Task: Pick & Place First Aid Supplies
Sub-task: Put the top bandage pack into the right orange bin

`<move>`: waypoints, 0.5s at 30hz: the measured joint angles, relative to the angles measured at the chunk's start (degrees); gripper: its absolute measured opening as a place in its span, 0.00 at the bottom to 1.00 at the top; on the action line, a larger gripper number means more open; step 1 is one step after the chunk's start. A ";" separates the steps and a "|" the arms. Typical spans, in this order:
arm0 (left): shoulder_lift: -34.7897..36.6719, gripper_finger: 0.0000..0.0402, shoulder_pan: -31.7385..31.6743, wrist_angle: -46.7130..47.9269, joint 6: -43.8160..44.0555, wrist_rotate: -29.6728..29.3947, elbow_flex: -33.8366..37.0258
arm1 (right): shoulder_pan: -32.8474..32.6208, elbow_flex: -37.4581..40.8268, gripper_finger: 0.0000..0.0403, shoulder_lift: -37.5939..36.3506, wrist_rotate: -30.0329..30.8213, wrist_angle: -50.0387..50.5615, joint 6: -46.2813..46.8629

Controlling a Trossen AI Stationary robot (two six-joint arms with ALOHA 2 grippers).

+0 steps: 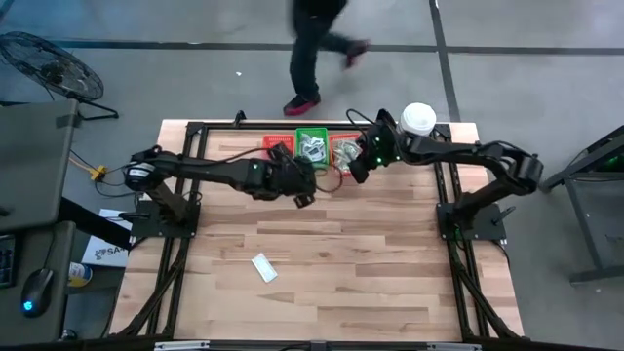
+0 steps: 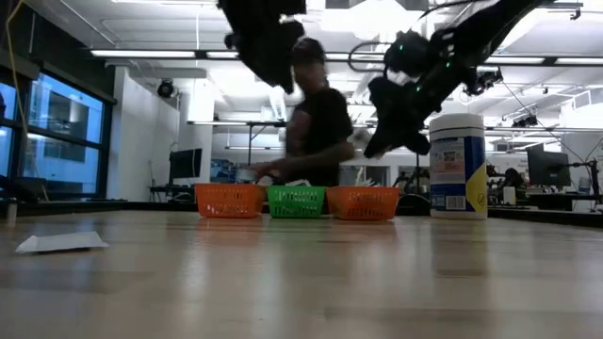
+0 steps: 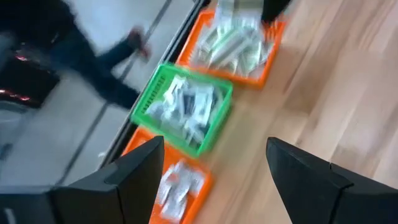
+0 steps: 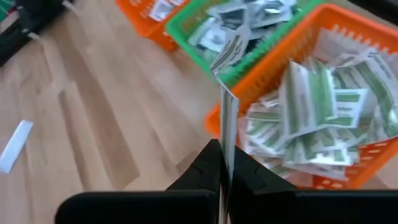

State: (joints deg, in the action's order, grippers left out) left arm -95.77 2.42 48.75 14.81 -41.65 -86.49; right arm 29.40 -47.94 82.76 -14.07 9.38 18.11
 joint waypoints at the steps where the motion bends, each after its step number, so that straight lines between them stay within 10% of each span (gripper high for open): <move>1: 0.50 0.69 -0.88 -2.53 -0.35 1.12 1.29 | 0.74 0.00 0.00 0.84 -0.41 -0.64 -0.09; 15: 17.25 0.69 -13.35 -22.61 -6.98 18.04 23.37 | 5.84 -3.41 0.00 10.85 -3.62 -7.24 3.98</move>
State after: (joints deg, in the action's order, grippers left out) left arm -78.51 -10.93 26.14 7.83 -23.61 -63.11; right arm 35.24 -51.35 93.60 -17.69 2.14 22.09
